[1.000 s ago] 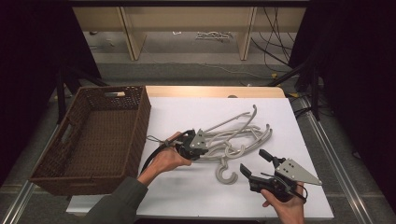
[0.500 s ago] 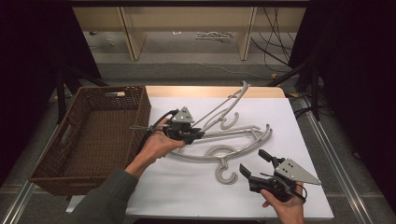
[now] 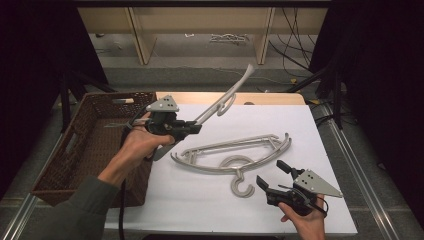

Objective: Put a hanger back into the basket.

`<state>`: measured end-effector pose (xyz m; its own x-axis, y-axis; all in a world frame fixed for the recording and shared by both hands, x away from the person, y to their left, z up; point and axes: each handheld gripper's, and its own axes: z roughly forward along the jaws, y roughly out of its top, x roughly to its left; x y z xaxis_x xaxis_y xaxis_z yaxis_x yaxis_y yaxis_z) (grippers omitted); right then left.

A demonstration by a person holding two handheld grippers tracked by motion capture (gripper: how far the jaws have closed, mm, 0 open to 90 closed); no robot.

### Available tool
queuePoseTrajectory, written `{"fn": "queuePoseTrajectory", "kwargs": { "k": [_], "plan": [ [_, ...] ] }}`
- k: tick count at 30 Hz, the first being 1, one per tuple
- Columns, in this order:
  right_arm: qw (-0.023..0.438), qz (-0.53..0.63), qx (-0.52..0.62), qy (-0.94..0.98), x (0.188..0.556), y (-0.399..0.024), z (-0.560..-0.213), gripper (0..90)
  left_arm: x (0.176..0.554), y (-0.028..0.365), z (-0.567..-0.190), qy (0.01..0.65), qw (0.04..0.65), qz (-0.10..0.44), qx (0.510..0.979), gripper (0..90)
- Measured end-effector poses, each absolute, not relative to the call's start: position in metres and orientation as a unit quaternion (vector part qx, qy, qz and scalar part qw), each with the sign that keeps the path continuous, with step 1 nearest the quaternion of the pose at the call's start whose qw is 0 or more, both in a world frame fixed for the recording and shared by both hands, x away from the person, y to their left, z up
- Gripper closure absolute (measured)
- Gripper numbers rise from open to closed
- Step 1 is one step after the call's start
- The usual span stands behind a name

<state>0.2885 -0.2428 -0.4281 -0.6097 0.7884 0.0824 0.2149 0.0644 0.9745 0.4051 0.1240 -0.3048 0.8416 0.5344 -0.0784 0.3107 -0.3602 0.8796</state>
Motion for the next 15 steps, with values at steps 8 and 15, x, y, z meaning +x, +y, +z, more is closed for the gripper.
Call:
{"fn": "queuePoseTrajectory", "kwargs": {
  "k": [8, 15],
  "plan": [
    [0.255, 0.572, 0.365, 0.689, 0.289, -0.242, -0.428, 16.7, 0.399, 0.162, -0.295, 0.282, 0.516, 0.130, 0.798, 81.3],
    [0.248, 0.573, 0.362, 0.692, 0.289, -0.241, -0.429, 16.2, 0.397, 0.192, -0.299, 0.300, 0.516, 0.144, 0.789, 81.4]
  ]
}}
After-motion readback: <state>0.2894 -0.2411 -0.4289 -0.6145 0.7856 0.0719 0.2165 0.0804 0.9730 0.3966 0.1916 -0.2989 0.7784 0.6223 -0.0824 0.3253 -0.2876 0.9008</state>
